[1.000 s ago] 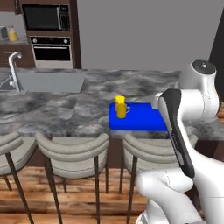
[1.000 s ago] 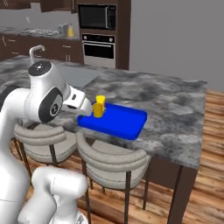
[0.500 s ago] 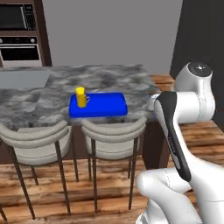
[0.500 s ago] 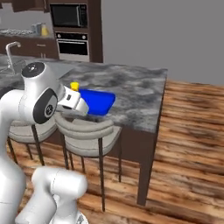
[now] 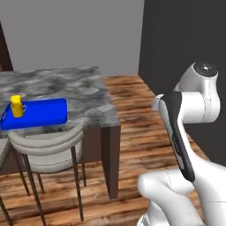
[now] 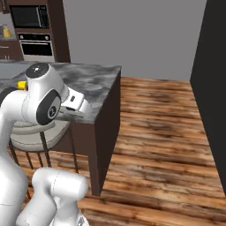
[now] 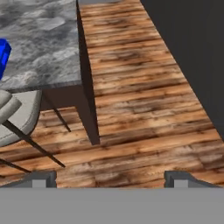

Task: There is a tray on the dining counter. Grab the cup, mug, and pitcher and place them on the tray. The pitcher may be placed next to the tray if it cannot fit the tray.

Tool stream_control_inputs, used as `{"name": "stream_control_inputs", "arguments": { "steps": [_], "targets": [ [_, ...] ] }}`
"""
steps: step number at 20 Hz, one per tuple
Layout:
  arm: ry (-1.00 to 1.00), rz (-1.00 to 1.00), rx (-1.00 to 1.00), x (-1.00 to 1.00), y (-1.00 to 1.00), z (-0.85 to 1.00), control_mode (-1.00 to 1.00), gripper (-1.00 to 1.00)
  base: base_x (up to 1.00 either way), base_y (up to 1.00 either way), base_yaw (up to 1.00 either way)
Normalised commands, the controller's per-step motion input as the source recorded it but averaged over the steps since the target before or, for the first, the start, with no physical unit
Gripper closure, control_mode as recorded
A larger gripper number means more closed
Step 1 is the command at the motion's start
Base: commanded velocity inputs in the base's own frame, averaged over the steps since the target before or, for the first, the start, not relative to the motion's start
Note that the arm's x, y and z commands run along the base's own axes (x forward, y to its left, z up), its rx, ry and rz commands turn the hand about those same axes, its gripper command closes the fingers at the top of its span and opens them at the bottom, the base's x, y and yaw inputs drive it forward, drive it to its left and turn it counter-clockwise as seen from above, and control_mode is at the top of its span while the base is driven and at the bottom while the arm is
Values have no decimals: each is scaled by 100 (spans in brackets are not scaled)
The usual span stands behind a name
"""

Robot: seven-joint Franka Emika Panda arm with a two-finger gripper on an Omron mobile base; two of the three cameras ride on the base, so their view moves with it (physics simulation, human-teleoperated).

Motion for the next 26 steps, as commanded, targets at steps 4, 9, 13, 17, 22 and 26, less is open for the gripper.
{"name": "stream_control_inputs", "arguments": {
  "steps": [4, 9, 13, 17, 22, 26],
  "targets": [
    [0, 0, 0, 0, 0, 0, 100, -100, 73, -100, 7],
    [0, 0, 0, 0, 0, 0, 100, -100, 100, -100, 13],
    [0, 0, 0, 0, 0, 0, 100, -100, 100, -100, 18],
    [0, 0, 0, 0, 0, 0, 100, -100, 100, -55, 19],
    [0, 0, 0, 0, 0, 0, 100, -100, 100, -33, 24],
    [0, 0, 0, 0, 0, 0, 100, -100, 100, -26, 26]
  ]
}}
